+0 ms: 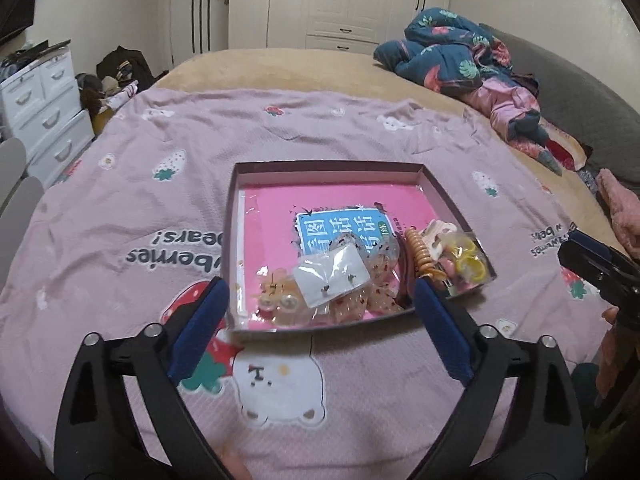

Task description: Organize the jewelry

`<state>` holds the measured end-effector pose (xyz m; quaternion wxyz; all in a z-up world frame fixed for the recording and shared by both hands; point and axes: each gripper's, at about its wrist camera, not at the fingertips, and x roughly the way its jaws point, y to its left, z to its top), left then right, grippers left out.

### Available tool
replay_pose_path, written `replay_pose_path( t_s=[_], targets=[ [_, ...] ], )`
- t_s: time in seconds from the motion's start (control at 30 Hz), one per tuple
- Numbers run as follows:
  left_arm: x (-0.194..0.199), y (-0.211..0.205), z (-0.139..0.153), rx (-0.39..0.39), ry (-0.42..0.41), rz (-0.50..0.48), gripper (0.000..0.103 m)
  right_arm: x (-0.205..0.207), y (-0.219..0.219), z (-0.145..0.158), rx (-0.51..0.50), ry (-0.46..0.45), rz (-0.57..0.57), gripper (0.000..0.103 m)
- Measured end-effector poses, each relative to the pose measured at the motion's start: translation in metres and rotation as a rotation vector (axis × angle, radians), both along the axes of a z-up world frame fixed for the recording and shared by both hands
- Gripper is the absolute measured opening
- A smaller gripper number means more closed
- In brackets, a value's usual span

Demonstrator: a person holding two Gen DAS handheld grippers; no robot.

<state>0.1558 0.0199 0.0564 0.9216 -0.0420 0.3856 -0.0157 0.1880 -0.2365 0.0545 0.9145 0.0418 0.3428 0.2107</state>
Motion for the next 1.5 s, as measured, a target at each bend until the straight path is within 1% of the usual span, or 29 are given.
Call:
replay_pose_path(
  t_s=[0.1, 0.3, 0.57, 0.73, 1.03, 1.5],
  targets=[
    [-0.015, -0.001, 0.007, 0.008, -0.017, 0.004, 0.093, -0.012, 0.000, 0.010, 0.005, -0.029, 0.007, 0.099],
    [-0.042, 0.000, 0.013, -0.005, -0.038, 0.022, 0.094, -0.033, -0.001, 0.018, 0.009, -0.050, 0.018, 0.099],
    [-0.069, -0.002, 0.004, -0.043, -0.016, 0.022, 0.094, -0.062, 0.006, 0.013, -0.009, -0.041, 0.043, 0.099],
    [-0.075, -0.001, 0.001, -0.045, -0.013, 0.029, 0.094, -0.074, 0.015, 0.009, -0.025, -0.034, 0.055, 0.099],
    [-0.080, 0.003, 0.004, -0.036, -0.032, 0.043, 0.094, -0.083, 0.023, 0.005, -0.030, -0.015, 0.068, 0.099],
    [-0.082, 0.002, 0.004, -0.026, -0.027, 0.051, 0.094, -0.084, 0.023, 0.003, -0.031, -0.005, 0.071, 0.099]
  ],
)
